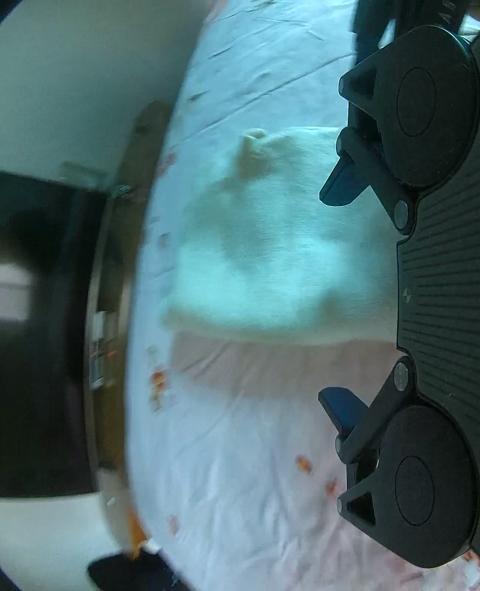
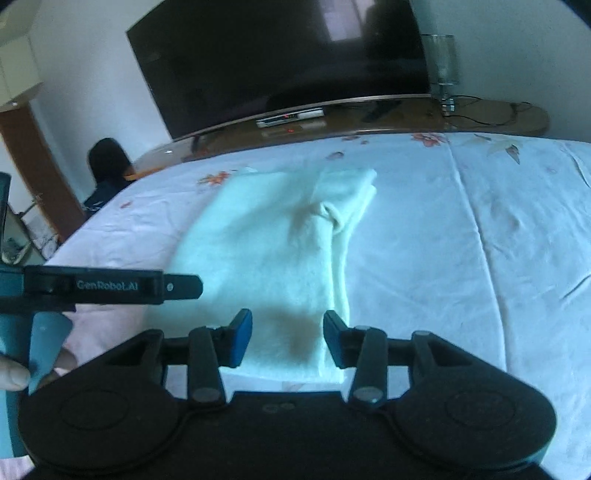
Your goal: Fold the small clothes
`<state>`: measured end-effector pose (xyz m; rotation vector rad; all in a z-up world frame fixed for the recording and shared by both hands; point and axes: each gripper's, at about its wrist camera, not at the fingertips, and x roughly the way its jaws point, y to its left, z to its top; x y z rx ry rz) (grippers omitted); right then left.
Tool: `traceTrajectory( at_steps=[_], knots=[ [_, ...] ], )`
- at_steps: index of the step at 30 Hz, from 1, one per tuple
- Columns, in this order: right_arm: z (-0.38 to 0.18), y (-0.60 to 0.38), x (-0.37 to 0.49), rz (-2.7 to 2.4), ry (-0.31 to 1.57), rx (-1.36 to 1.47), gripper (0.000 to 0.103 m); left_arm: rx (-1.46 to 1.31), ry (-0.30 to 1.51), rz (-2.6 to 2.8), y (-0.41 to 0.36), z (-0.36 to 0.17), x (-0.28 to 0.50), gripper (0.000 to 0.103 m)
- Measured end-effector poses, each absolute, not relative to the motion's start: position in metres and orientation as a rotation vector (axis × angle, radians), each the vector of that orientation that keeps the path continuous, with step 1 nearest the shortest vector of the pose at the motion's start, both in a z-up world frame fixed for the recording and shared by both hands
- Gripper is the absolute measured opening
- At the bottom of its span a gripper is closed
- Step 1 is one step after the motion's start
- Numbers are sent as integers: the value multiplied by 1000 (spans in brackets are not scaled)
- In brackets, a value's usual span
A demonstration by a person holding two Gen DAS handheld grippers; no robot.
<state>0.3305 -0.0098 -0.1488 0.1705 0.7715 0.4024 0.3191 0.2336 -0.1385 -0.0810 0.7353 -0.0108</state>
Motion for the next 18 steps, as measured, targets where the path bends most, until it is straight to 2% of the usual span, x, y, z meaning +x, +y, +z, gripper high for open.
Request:
traceTrajectory(
  at_steps=[5,7,11,13,16,18],
  knots=[
    [-146,-26,331,475,809,211,60,-63,701,47,218,-115,301,103],
    [-143,-33,329,506,812,230,73,-74,705,88,214,-107,295,103],
    [-134,-38,326,544,827,216,82,-38,797,204,206,-101,291,103],
    [-129,-39,324,530,850,218,95,-8,836,216,205,-100,289,103],
    [-120,-39,316,508,882,228,102,3,800,202,204,-93,274,103],
    [-115,-38,306,483,888,219,103,-14,783,160,206,-86,265,103]
  ],
)
